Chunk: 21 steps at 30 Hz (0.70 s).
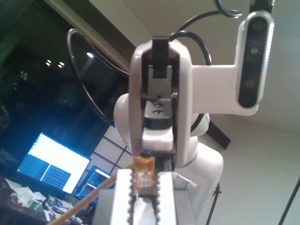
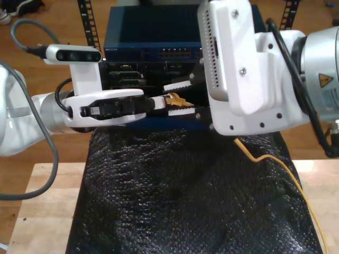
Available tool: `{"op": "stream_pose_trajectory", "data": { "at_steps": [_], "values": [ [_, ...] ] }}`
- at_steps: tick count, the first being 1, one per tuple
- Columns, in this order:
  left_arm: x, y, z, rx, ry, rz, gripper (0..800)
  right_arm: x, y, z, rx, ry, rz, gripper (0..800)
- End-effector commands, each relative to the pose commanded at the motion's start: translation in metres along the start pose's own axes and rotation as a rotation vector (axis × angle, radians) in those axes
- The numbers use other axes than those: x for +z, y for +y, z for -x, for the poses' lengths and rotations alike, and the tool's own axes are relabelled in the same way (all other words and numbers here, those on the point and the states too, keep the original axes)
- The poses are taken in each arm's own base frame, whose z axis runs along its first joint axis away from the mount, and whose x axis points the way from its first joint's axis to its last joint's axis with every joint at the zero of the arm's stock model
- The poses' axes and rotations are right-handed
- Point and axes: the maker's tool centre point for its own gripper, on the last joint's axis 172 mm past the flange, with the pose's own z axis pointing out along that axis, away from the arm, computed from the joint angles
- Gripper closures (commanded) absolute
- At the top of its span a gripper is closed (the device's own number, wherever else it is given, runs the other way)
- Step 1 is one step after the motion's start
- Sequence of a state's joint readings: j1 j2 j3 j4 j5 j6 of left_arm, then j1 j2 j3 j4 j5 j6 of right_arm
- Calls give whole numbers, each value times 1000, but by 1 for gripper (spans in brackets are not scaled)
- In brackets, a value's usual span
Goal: Grab the cable and plug it in
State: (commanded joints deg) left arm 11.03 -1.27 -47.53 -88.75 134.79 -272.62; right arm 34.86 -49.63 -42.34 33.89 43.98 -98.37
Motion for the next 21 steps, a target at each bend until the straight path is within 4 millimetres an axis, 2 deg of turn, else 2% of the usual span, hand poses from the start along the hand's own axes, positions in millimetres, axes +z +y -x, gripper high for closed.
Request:
{"op": "stream_pose_trajectory", "data": {
  "at_steps": [21],
  "values": [
    [1, 3, 0, -1, 0, 14, 793, -2, 2, 1, 2, -3, 7, 593]
  ]
}}
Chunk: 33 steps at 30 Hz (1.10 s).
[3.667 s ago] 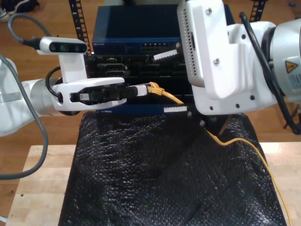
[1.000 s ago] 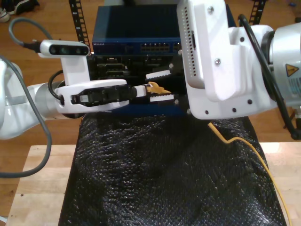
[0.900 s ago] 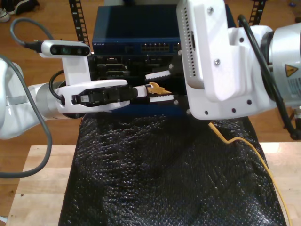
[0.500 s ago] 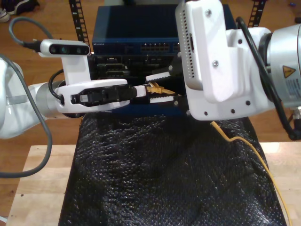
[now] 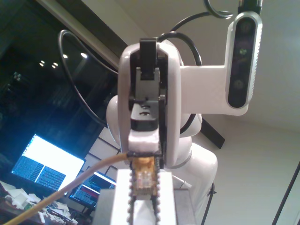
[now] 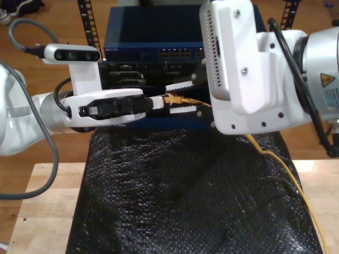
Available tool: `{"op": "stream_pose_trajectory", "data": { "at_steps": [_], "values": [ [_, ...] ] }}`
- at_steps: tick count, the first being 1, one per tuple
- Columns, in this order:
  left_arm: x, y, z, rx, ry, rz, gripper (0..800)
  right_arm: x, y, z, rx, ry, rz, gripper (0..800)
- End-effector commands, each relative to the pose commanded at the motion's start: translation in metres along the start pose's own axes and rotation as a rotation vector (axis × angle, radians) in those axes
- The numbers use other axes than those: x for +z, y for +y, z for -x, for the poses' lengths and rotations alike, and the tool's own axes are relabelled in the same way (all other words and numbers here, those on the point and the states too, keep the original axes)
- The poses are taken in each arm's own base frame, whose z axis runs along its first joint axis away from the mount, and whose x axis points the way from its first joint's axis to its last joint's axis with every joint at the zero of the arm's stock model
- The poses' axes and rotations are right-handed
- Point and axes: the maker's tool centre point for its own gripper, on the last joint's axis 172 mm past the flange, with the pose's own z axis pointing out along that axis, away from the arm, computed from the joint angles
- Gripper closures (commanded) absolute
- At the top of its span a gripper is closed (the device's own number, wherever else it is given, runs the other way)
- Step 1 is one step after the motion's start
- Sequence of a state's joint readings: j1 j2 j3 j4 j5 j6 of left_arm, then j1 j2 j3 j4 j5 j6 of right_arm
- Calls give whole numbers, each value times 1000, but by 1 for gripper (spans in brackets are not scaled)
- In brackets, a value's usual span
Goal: Grab the cable and plug it in
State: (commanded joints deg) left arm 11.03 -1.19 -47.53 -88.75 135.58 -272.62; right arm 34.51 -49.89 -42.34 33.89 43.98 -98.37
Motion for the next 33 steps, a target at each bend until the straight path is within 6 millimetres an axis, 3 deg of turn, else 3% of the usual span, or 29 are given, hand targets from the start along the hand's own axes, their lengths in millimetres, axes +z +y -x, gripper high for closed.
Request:
{"op": "stream_pose_trajectory", "data": {
  "at_steps": [14, 17, 20, 28, 30, 32, 33],
  "values": [
    [-2, -2, 1, -5, 6, -1, 793, -1, 0, -1, 2, 1, 2, 638],
    [-2, -2, 0, -4, 4, -1, 793, 0, 0, 0, 3, 1, 0, 666],
    [-1, -1, 0, -6, 4, 0, 792, -1, 1, 0, 6, 1, 4, 745],
    [-2, -2, 0, -4, 4, -1, 783, -3, 0, -1, 4, 4, 7, 774],
    [-2, -2, 0, -4, 4, -1, 710, -3, 0, -1, 4, 4, 7, 783],
    [-2, -2, 1, -5, 9, -2, 517, -3, 0, -1, 4, 4, 7, 791],
    [-2, -2, 0, -4, 8, -3, 497, -3, 0, -1, 4, 4, 7, 794]
  ]
}}
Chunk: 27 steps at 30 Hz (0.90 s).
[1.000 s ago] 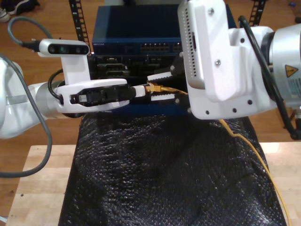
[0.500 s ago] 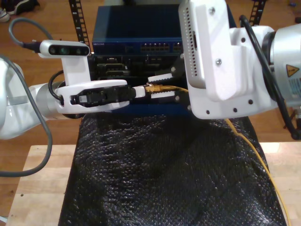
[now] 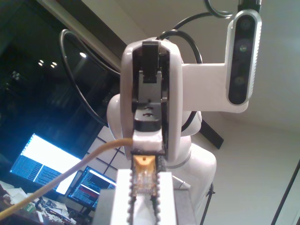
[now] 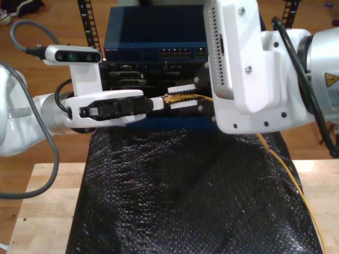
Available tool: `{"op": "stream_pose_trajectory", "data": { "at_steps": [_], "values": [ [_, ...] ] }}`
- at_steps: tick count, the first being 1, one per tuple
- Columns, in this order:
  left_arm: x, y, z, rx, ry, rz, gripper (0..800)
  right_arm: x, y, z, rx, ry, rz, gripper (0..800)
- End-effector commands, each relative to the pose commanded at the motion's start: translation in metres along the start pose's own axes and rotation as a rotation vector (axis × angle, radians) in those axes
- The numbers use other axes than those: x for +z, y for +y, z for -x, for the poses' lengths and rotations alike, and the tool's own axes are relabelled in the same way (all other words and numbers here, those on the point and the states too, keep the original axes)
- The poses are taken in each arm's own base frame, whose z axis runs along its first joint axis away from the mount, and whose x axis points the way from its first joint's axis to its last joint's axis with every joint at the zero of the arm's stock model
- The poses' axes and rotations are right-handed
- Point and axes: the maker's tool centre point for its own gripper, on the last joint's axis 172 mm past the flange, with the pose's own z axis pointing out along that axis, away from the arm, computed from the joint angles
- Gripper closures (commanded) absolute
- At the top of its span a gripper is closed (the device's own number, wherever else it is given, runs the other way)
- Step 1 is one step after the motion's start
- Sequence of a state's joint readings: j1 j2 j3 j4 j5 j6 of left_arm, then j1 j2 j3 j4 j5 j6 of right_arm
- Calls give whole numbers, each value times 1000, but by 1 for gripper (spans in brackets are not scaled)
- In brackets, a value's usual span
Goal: Grab the cable and plug it in
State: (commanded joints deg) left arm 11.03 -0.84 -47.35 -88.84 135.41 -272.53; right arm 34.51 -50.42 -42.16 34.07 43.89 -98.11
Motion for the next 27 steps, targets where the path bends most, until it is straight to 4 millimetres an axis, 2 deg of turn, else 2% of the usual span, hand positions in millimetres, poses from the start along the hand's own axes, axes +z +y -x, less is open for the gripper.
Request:
{"op": "stream_pose_trajectory", "data": {
  "at_steps": [2, 4, 7, 10, 16, 22, 27],
  "values": [
    [0, -1, 0, 2, 1, -3, 439, 0, 0, 0, 0, 0, 0, 798],
    [0, -1, 0, 5, 2, -3, 307, 0, 0, 0, 0, 0, 0, 799],
    [0, -1, 0, 5, 2, -3, 277, 0, 0, 0, 0, 0, 0, 799],
    [-1, -1, -1, 9, 2, -7, 32, 0, 1, 0, -1, -1, 1, 799],
    [-8, -1, -15, 47, 21, -40, 11, 1, 12, 11, 31, -23, 33, 800],
    [-47, -21, -34, 97, 54, -223, 7, 7, 20, 27, 98, -51, 39, 800],
    [-83, -26, -43, 129, -5, -380, 5, 8, 28, 61, 198, -107, 52, 800]
  ]
}}
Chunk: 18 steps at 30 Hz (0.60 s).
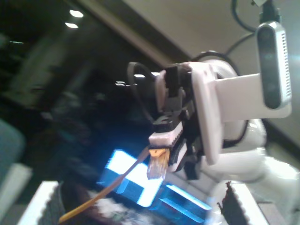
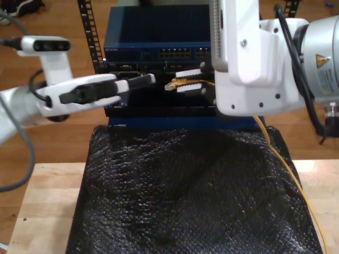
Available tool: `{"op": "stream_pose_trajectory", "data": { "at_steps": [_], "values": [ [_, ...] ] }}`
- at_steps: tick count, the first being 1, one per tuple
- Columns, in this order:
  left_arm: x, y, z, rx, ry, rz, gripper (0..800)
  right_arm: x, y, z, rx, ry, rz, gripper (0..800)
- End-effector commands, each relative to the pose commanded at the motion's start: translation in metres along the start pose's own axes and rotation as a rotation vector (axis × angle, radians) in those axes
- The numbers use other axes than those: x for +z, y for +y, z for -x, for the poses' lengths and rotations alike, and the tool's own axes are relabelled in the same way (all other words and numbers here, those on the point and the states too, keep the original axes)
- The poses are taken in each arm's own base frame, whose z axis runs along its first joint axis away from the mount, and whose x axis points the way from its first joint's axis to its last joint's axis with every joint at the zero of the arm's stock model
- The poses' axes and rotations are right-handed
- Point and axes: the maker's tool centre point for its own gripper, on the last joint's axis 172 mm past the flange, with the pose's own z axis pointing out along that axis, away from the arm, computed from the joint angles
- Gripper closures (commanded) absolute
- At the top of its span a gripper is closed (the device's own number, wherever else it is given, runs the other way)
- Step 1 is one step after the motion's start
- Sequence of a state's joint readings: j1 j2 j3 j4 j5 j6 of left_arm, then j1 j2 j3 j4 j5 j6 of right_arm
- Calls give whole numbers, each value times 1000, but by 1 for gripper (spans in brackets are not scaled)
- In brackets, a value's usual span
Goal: Grab the cable and plug it in
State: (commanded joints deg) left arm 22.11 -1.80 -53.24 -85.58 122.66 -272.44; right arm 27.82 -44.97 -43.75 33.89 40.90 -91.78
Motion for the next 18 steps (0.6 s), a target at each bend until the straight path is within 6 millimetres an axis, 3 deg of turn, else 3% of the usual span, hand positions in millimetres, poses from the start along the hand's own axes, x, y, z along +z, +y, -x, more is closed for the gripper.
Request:
{"op": "stream_pose_trajectory", "data": {
  "at_steps": [7, 12, 18],
  "values": [
    [-7, 3, 15, 4, -139, -55, 3, -11, 31, 73, 156, -125, 68, 800],
    [-19, -1, 37, -8, -288, -138, 3, -9, 31, 89, 176, -165, 62, 800],
    [-25, 14, 60, -18, -444, -179, 2, 0, 23, 117, 181, -274, 27, 800]
  ]
}}
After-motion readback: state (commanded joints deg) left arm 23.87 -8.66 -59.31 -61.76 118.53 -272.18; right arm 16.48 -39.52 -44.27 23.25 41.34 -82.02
